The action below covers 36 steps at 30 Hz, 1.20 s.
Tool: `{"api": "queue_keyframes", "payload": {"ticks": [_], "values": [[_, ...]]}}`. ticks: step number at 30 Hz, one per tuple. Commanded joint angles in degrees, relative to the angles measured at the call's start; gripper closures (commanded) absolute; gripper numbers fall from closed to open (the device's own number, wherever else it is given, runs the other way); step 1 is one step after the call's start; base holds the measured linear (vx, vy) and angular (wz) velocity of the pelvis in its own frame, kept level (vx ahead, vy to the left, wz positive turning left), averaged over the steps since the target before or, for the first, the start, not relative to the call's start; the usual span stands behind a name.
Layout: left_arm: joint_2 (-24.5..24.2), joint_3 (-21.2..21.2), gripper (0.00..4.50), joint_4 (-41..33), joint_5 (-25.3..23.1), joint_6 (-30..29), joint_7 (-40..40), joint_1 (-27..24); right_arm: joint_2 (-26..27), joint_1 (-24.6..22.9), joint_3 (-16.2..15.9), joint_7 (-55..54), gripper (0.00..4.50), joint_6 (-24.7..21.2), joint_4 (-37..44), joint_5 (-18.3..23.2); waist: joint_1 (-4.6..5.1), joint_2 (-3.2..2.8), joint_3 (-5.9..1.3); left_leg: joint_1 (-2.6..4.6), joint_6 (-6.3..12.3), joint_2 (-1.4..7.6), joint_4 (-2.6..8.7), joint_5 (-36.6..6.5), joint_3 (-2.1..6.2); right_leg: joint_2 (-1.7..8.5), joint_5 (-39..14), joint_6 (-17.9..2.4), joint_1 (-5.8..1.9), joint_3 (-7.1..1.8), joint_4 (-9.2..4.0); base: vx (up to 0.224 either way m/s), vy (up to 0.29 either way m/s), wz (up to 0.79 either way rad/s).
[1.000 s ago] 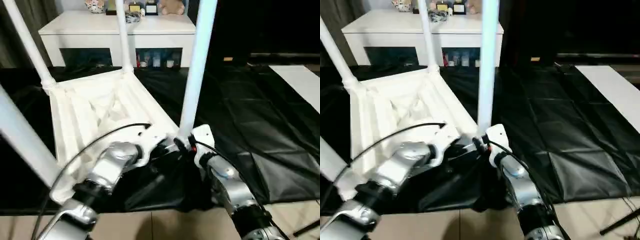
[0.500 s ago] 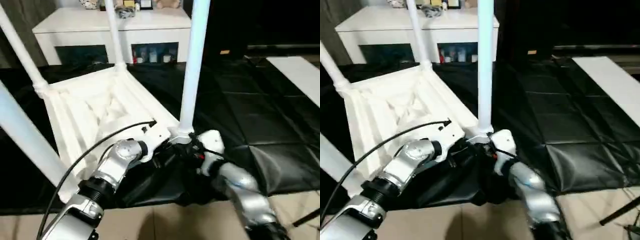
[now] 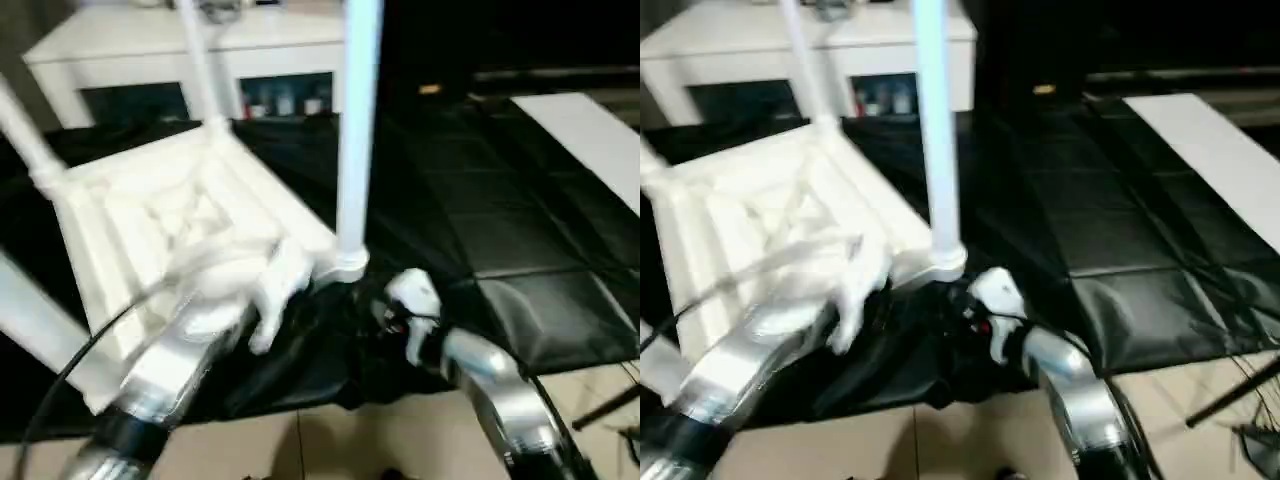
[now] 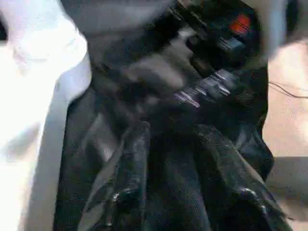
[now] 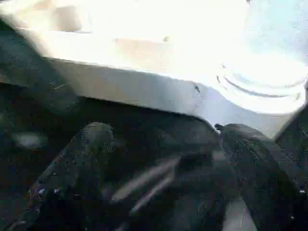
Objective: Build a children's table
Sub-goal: Rotate leg to tighten, then rotate table base
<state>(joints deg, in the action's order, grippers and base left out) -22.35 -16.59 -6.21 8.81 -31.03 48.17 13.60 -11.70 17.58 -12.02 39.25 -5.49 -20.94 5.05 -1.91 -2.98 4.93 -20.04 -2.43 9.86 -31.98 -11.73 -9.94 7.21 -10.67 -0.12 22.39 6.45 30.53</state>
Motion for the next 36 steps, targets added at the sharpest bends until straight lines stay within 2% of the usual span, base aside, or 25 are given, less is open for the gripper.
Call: {"api": "queue_keyframes", "payload": {"ticks": [1, 2, 3, 5, 7, 9, 10, 11, 12, 13, 14, 15, 16, 17, 18, 20, 21, 22, 23, 25, 29, 32, 33, 34, 36], "values": [[-0.1, 1.6, 2.57, -4.1, 0.8, -1.7, -2.2, -2.1, 1.1, 3.0, -0.5, 0.6, 0.62, 1.4, -3.4, 0.1, -0.34, 0.85, -3.62, 0.48, -1.28, 2.99, 4.53, -22.9, 1.07, 2.55, -23.4, -9.9, -1.61, -2.96, -3.14, 0.0, 0.0, 0.0], [-0.1, 2.2, 2.36, -5.1, 0.8, -1.6, -2.8, -3.1, 1.5, 3.9, -0.3, 0.8, 0.62, 1.6, -4.6, 0.3, -0.47, 0.84, -3.56, 0.19, -0.63, 2.96, 4.36, -21.1, 0.84, 2.39, -23.3, -10.0, -1.5, -3.28, -2.93, 0.0, 0.0, 0.0], [0.2, 3.2, 2.36, -6.2, 1.2, -1.3, -3.4, -4.4, 1.8, 5.1, -0.3, 1.1, 0.62, 2.0, -6.3, 0.3, -0.6, 0.8, -3.57, 0.39, -0.33, 3.0, 4.15, -21.3, 0.8, 2.39, -24.7, -9.9, -1.23, -3.44, -2.85, 0.0, 0.0, 0.0], [0.4, 4.3, 2.19, -7.4, 1.0, 0.6, -4.2, -6.4, 2.2, 7.0, -0.5, 1.4, 0.62, 2.8, -9.0, -0.1, -0.58, 0.96, -3.66, 0.17, -0.36, 2.99, 4.1, -21.2, 0.86, 2.07, -25.0, -9.4, -1.31, -3.53, -2.65, 0.0, 0.0, 0.0], [-0.2, 4.9, 2.11, -8.8, 1.3, 0.1, -4.9, -8.4, 2.8, 8.5, -0.5, 2.6, 0.62, 3.3, -11.7, -0.1, -0.62, 1.03, -4.02, 0.08, -0.47, 2.97, 3.99, -20.6, 0.87, 1.81, -22.6, -9.4, -1.52, -3.56, -1.98, 0.0, 0.0, 0.0], [-1.0, 6.4, 1.93, -10.1, 2.0, 0.1, -5.2, -11.2, 3.5, 10.5, -0.5, 3.5, 0.62, 4.1, -15.2, -0.2, -0.52, 1.16, -4.15, -0.39, -0.03, 2.96, 3.92, -19.4, 0.88, 1.81, -19.6, -10.4, -1.85, -3.59, -1.48, 0.0, 0.0, 0.0], [-1.0, 6.4, 1.87, -10.1, 2.0, 0.1, -5.2, -11.2, 3.5, 10.5, -0.5, 3.5, 0.62, 4.1, -15.2, -0.2, -0.29, 1.15, -4.0, -0.95, 0.27, 2.91, 4.05, -19.4, 1.04, 1.8, -20.1, -10.4, -2.09, -3.52, -1.37, 0.0, 0.0, 0.0], [-1.2, 7.6, 1.8, -11.3, 3.1, -0.1, -5.1, -13.1, 3.7, 11.7, -0.3, 3.0, 0.62, 5.1, -17.6, -0.8, -0.49, 1.21, -4.08, -0.4, 0.21, 2.86, 3.79, -20.3, 0.89, 1.75, -21.4, -10.0, -1.53, -3.71, -1.6, 0.0, 0.0, 0.0], [-1.7, 9.1, 1.72, -13.1, 4.7, -0.4, -4.6, -15.6, 4.1, 13.5, 0.2, 1.2, 0.62, 6.8, -21.0, -1.5, -0.44, 1.12, -4.28, -0.27, -0.27, 2.93, 3.54, -20.6, 0.93, 2.08, -21.0, -11.0, -1.27, -3.87, -1.24, 0.0, 0.0, 0.0], [-2.4, 9.9, 1.61, -14.2, 5.7, -0.6, -3.8, -17.2, 4.4, 14.5, 0.9, -0.7, 0.62, 7.6, -22.8, -1.8, 0.03, 1.38, -4.19, -1.13, -0.49, 2.99, 3.74, -20.5, 1.25, 1.99, -20.8, -11.3, -1.96, -3.67, -0.98, 0.053, -0.017, -0.05], [-2.8, 10.5, 1.53, -15.1, 6.2, -0.8, -3.3, -18.4, 4.6, 15.5, 1.5, -1.8, 0.62, 8.4, -24.5, -1.9, -0.23, 1.27, -4.48, -0.47, -0.47, 2.91, 3.57, -20.3, 1.06, 1.76, -19.7, -11.5, -1.56, -3.73, -0.87, 0.055, -0.019, 0.0], [-3.0, 10.7, 1.45, -15.4, 6.4, -0.9, -3.2, -18.8, 4.6, 15.8, 1.8, -2.3, 0.62, 8.7, -25.1, -1.9, -0.23, 1.27, -4.48, -0.47, -0.47, 2.91, 3.57, -20.3, 1.06, 1.76, -19.7, -11.5, -1.56, -3.73, -0.87, 0.055, -0.019, 0.0], [-3.9, 12.0, 1.37, -16.4, 7.1, -0.4, -2.4, -20.9, 4.9, 17.6, 3.5, -5.9, 0.62, 9.5, -28.0, -1.7, -0.64, 1.22, -4.66, 0.72, -0.22, 2.87, 3.19, -18.7, 0.36, 1.25, -14.7, -13.4, -0.71, -4.12, -0.77, 0.061, -0.029, 0.18], [-4.3, 12.8, 1.27, -16.9, 7.4, -0.1, -2.1, -22.0, 5.0, 18.6, 4.6, -8.0, 0.62, 10.0, -29.8, -1.5, -0.65, 1.16, -4.66, 0.67, 0.01, 2.75, 3.15, -18.3, 0.22, 1.07, -13.4, -14.1, -0.72, -4.16, -0.58, 0.056, -0.022, 0.14], [-4.3, 12.8, 1.16, -16.9, 7.4, -0.1, -2.1, -22.0, 5.0, 18.6, 4.6, -8.0, 0.62, 10.0, -29.8, -1.5, -0.67, 1.62, -4.65, 0.18, 0.48, 2.75, 3.12, -17.0, 0.24, 0.99, -12.3, -14.5, -1.1, -4.31, -0.16, 0.056, -0.022, 0.14], [-5.8, 15.1, 1.08, -18.1, 8.7, 1.5, -0.8, -25.7, 4.7, 22.2, 8.4, -15.8, 0.62, 11.6, -35.6, -0.5, -0.97, 2.06, -4.83, 0.03, 1.37, 2.69, 2.85, -14.2, 0.08, 0.78, -11.0, -14.6, -1.14, -4.77, 0.2, 0.0, 0.0, 0.0], [-5.8, 15.1, 1.0, -18.1, 8.7, 1.5, -0.8, -25.7, 4.7, 22.2, 8.4, -15.8, 0.62, 11.6, -35.6, -0.5, -0.97, 2.06, -4.83, 0.03, 1.37, 2.69, 2.85, -14.2, 0.08, 0.78, -11.0, -14.6, -1.14, -4.77, 0.2, 0.0, 0.0, 0.0], [-6.2, 16.6, 0.94, -18.6, 9.7, 2.5, -0.4, -27.7, 4.3, 24.3, 10.3, -20.1, 0.62, 13.2, -39.1, 0.0, -1.26, 2.08, -5.08, -0.14, 2.08, 2.57, 2.6, -11.5, 0.02, 0.74, -9.1, -14.8, -1.32, -4.76, 0.68, 0.0, 0.0, 0.0], [-6.3, 18.1, 0.88, -18.7, 10.5, 3.5, -0.4, -29.1, 4.0, 25.9, 11.5, -23.1, 0.62, 14.3, -41.6, 0.4, -1.28, 2.0, -5.08, -0.32, 2.15, 2.46, 2.59, -11.0, 0.02, 0.67, -9.2, -14.8, -1.37, -4.66, 0.76, 0.0, 0.0, 0.0], [-6.5, 19.4, 0.73, -18.7, 11.0, 4.6, -0.3, -30.4, 3.6, 27.2, 12.6, -24.8, 0.62, 15.0, -43.4, 0.9, -1.28, 1.99, -5.04, -0.37, 2.51, 2.38, 2.43, -11.2, -0.11, 0.34, -8.9, -14.2, -1.37, -4.59, 0.79, 0.0, 0.0, 0.0], [-7.4, 22.2, 0.4, -19.2, 12.1, 6.8, 1.4, -34.1, 2.6, 28.7, 13.9, -28.7, 0.62, 16.8, -45.7, 0.5, -0.97, 2.38, -4.74, -0.67, 1.91, 2.39, 2.57, -14.3, -0.03, 0.46, -13.9, -12.3, -1.34, -4.68, 0.39, 0.0, 0.0, 0.0], [-7.7, 23.2, 0.1, -19.6, 12.5, 7.5, 2.0, -35.4, 2.4, 29.0, 14.5, -29.1, 0.62, 17.3, -46.3, 0.6, -0.9, 2.41, -4.68, -0.4, 1.35, 2.47, 2.6, -16.4, -0.04, 0.29, -16.5, -11.0, -0.97, -4.77, 0.12, 0.0, 0.0, 0.0], [-8.4, 24.7, 0.1, -20.3, 13.4, 8.9, 3.2, -37.5, 2.3, 28.9, 14.9, -27.9, 0.62, 18.6, -47.0, 0.4, -0.87, 2.63, -4.69, -0.43, 1.36, 2.52, 2.62, -16.8, -0.07, 0.31, -16.8, -10.8, -0.93, -4.82, 0.05, 0.0, 0.0, 0.0], [-8.6, 25.4, 0.1, -20.5, 13.9, 9.4, 3.4, -38.0, 2.3, 28.5, 15.1, -26.0, 0.62, 19.2, -47.1, 0.6, -0.79, 2.55, -4.67, -0.68, 1.17, 2.58, 2.66, -17.1, 0.04, 0.35, -17.1, -10.9, -1.01, -4.91, 0.13, 0.0, 0.0, 0.0], [-8.4, 26.6, 0.03, -20.6, 15.7, 8.8, 3.4, -37.8, 2.4, 27.8, 15.2, -22.1, 0.62, 20.2, -46.6, 1.1, -0.77, 2.54, -4.62, -0.48, 0.74, 2.65, 2.63, -18.7, -0.11, 0.03, -17.5, -11.0, -0.78, -4.96, 0.05, 0.0, 0.0, 0.0]]}}
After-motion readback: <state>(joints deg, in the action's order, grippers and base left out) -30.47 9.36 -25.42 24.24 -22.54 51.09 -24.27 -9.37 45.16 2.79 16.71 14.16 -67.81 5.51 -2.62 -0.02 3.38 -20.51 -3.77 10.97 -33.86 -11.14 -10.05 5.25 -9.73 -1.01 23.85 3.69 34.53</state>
